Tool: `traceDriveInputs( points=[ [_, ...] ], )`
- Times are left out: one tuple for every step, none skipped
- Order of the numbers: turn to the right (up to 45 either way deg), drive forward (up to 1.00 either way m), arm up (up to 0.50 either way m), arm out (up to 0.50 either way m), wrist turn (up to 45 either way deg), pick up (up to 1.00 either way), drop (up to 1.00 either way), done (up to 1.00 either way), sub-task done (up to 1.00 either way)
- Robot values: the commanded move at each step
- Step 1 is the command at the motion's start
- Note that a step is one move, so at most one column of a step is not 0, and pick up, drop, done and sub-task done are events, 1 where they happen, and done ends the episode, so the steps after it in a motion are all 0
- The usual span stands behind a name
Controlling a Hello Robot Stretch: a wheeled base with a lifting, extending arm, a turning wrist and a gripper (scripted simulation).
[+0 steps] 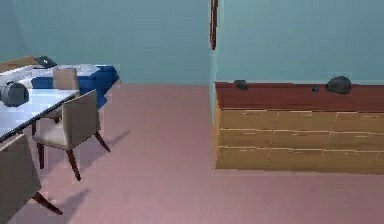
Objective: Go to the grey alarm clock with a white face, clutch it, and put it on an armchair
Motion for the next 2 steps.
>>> traceDriveInputs(
  points=[
    [0.0, 0.1, 0.0, 0.0, 0.0, 0.0, 0.0, 0.0, 0.0],
    [-45.0, 0.0, 0.0, 0.0, 0.0, 0.0, 0.0, 0.0, 0.0]
  ],
)
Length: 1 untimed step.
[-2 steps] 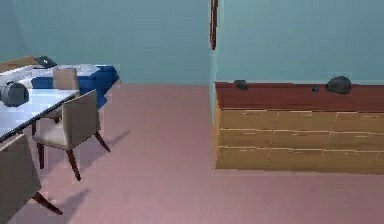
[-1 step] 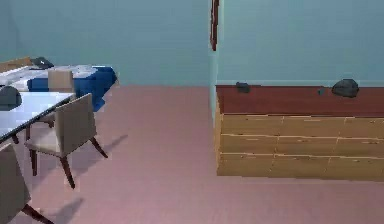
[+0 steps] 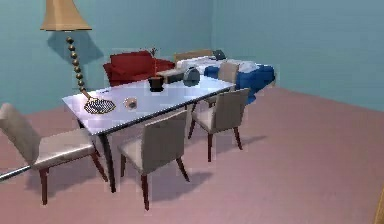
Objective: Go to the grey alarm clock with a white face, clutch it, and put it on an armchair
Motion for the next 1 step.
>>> traceDriveInputs(
  points=[
    [-30.0, 0.0, 0.0, 0.0, 0.0, 0.0, 0.0, 0.0, 0.0]
  ],
)
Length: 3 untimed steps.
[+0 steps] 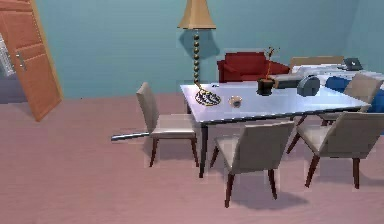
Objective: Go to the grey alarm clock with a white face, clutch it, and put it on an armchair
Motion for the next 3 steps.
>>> traceDriveInputs(
  points=[
    [0.0, 0.05, 0.0, 0.0, 0.0, 0.0, 0.0, 0.0, 0.0],
    [-45.0, 0.0, 0.0, 0.0, 0.0, 0.0, 0.0, 0.0, 0.0],
    [-6.0, 0.0, 0.0, 0.0, 0.0, 0.0, 0.0, 0.0, 0.0]
  ],
)
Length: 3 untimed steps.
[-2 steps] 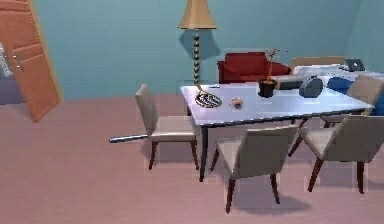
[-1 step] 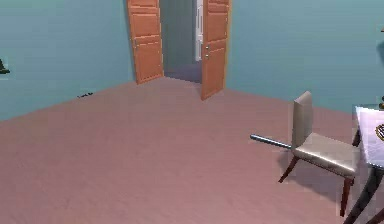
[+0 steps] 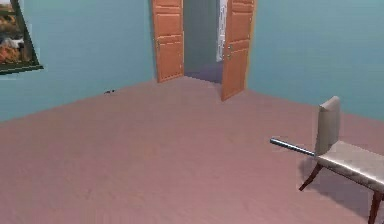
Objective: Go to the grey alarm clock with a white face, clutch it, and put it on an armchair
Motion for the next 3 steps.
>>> traceDriveInputs(
  points=[
    [0.0, 1.0, 0.0, 0.0, 0.0, 0.0, 0.0, 0.0, 0.0],
    [0.0, 1.0, 0.0, 0.0, 0.0, 0.0, 0.0, 0.0, 0.0],
    [0.0, 1.0, 0.0, 0.0, 0.0, 0.0, 0.0, 0.0, 0.0]
  ],
)
